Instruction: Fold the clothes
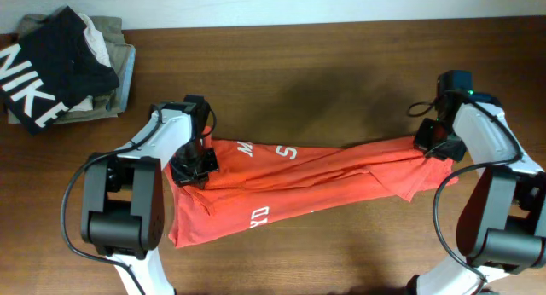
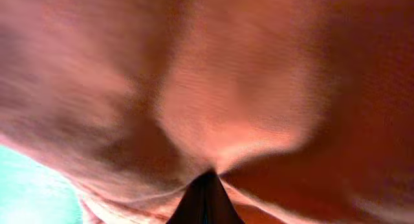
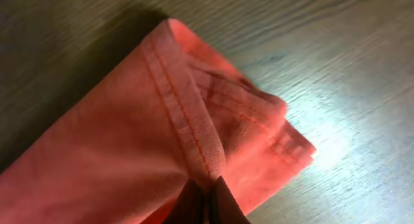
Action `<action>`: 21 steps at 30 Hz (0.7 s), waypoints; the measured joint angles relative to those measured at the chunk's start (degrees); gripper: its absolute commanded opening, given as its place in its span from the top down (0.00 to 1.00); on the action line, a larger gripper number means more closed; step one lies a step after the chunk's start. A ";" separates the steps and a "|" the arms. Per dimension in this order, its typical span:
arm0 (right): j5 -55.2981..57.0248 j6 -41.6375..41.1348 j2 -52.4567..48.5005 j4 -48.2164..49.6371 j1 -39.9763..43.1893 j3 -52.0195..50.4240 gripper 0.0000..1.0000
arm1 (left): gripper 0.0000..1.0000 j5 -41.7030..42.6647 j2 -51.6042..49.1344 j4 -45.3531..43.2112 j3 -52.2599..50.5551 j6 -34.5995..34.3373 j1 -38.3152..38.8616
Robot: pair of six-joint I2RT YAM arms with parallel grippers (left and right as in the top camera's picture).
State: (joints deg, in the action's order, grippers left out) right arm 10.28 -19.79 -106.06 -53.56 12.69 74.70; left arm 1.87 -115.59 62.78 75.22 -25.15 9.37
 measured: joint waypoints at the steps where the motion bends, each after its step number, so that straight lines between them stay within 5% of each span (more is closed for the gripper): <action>1: -0.02 -0.61 0.00 0.02 1.29 0.00 0.88 | 0.99 0.33 0.00 0.07 -0.02 -0.90 -1.90; 3: 0.72 -0.94 0.00 1.11 2.45 0.02 0.83 | 0.99 0.48 -0.02 0.00 -0.02 -1.60 -6.05; 8: 1.86 -1.16 0.00 3.08 2.60 0.09 0.88 | 0.99 0.02 -0.02 0.13 0.00 -1.73 -8.70; 10: 3.39 -1.18 -0.09 1.16 2.67 2.29 0.57 | 0.99 -3.87 -0.02 4.13 2.56 -1.73 -9.22; 12: 4.31 -1.31 -0.20 -4.35 2.78 8.59 0.04 | 0.99 -6.38 2.45 6.32 7.61 -1.75 -10.05; 16: 5.25 -1.20 -0.11 -8.90 2.78 12.85 0.01 | 0.99 -7.04 12.11 8.76 9.81 -1.73 -10.03; 21: 5.57 -1.84 -0.11 -14.36 2.91 12.90 0.01 | 0.98 -6.34 12.31 8.31 9.75 -1.73 -5.31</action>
State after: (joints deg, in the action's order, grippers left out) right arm 15.86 -21.63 -106.17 -67.92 15.59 87.59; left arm -4.47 -103.28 71.09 84.97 -26.87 4.05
